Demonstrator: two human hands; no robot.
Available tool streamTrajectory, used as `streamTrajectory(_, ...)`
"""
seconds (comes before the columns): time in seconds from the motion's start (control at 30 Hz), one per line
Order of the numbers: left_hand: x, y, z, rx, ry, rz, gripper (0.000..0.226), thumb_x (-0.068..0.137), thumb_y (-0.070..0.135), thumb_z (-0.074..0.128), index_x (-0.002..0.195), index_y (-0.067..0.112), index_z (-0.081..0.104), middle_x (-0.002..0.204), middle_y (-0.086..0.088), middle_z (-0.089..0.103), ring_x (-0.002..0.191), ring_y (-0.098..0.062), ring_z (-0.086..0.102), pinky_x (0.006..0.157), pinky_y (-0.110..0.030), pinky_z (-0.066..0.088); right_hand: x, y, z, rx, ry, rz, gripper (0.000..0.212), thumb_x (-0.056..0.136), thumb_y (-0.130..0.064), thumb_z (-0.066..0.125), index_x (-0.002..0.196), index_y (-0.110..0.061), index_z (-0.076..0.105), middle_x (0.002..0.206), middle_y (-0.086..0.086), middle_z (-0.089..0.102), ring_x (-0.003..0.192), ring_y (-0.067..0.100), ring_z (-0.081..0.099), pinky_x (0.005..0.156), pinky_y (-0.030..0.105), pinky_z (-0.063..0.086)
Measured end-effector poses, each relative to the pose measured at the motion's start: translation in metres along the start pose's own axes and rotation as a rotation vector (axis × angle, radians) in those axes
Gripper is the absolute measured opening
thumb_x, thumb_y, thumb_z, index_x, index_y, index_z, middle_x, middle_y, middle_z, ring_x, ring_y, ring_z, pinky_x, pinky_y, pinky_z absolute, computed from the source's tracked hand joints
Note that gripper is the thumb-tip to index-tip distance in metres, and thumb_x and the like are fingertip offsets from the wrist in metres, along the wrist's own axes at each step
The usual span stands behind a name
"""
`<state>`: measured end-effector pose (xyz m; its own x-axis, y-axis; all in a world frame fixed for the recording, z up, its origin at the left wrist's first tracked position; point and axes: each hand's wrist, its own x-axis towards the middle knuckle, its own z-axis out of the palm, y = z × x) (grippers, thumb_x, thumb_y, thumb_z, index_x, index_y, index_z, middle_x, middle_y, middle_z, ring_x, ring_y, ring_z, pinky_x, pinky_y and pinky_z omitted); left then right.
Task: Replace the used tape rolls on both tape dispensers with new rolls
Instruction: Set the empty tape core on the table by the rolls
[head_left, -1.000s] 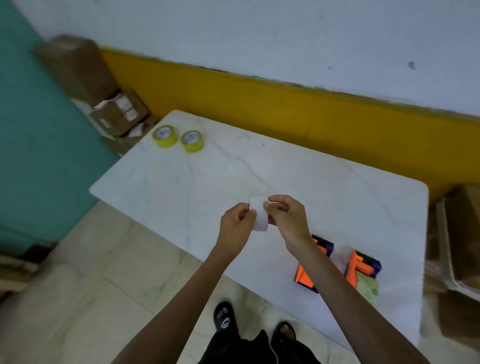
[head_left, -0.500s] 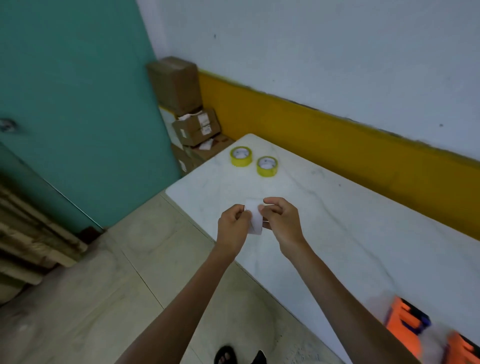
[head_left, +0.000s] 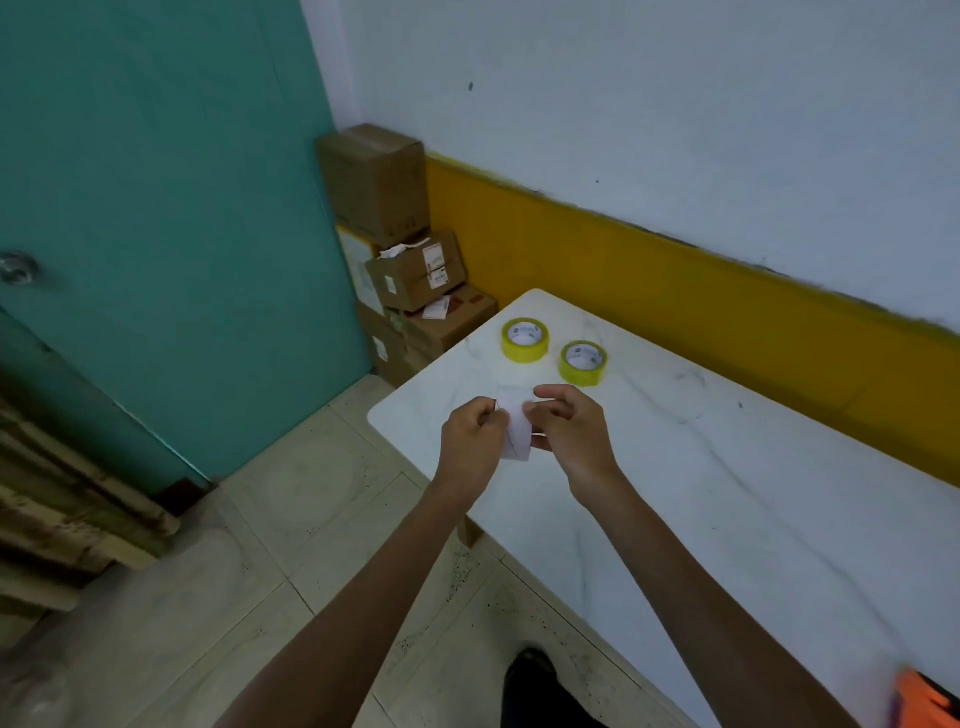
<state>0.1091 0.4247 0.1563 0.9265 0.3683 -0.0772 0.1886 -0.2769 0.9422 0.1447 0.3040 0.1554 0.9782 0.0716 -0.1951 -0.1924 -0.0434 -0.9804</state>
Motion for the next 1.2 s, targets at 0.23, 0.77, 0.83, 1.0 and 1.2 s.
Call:
streamTrajectory(0.23,0.085,0.002,0.037,0.025,-0.158,-0.006,0.021,0.095,0.011,0.047,0.079,0.000,0.057,0.077,-0.007,0.053,0.071,-0.014,0.046,0.062,-0.022,0.038,0.080,0.008,-0.011,0.077,0.120,0.049,0.019,0.085,-0.009,0.066,0.104,-0.013,0.064,0.105,0.020,0.069,0.096,0.033,0.070,0.077,0.044,0.062)
streamTrajectory(0.77,0.206,0.016,0.143,0.119,-0.467,-0.064,0.027,0.091,0.009,0.050,0.065,0.014,0.042,0.062,0.000,0.038,0.061,-0.013,0.034,0.054,-0.024,0.027,0.187,0.023,-0.069,0.154,0.409,0.153,0.021,0.087,-0.003,0.063,0.107,-0.006,0.061,0.097,0.022,0.068,0.095,0.037,0.067,0.080,0.047,0.060)
streamTrajectory(0.83,0.207,0.015,0.155,0.132,-0.515,-0.074,0.030,0.090,0.008,0.050,0.063,0.015,0.040,0.062,0.000,0.036,0.062,-0.015,0.034,0.057,-0.028,0.027,0.188,0.029,-0.077,0.164,0.446,0.179,0.024,0.087,-0.002,0.062,0.112,-0.001,0.061,0.092,0.020,0.067,0.091,0.034,0.067,0.076,0.041,0.060)
streamTrajectory(1.0,0.212,0.009,0.185,0.134,-0.631,-0.118,0.028,0.090,0.008,0.050,0.065,0.015,0.042,0.063,-0.001,0.036,0.063,-0.016,0.035,0.057,-0.028,0.028,0.189,0.045,-0.096,0.154,0.547,0.237,0.024,0.089,-0.005,0.062,0.113,-0.002,0.061,0.088,0.017,0.069,0.088,0.032,0.069,0.076,0.038,0.061)
streamTrajectory(1.2,0.228,0.000,0.211,0.128,-0.747,-0.181,0.016,0.090,0.010,0.050,0.074,0.012,0.050,0.073,-0.008,0.041,0.074,-0.021,0.039,0.068,-0.034,0.031,0.204,0.052,-0.106,0.063,0.648,0.301,0.022,0.091,-0.007,0.060,0.113,-0.005,0.061,0.096,0.016,0.070,0.091,0.030,0.069,0.071,0.030,0.059)
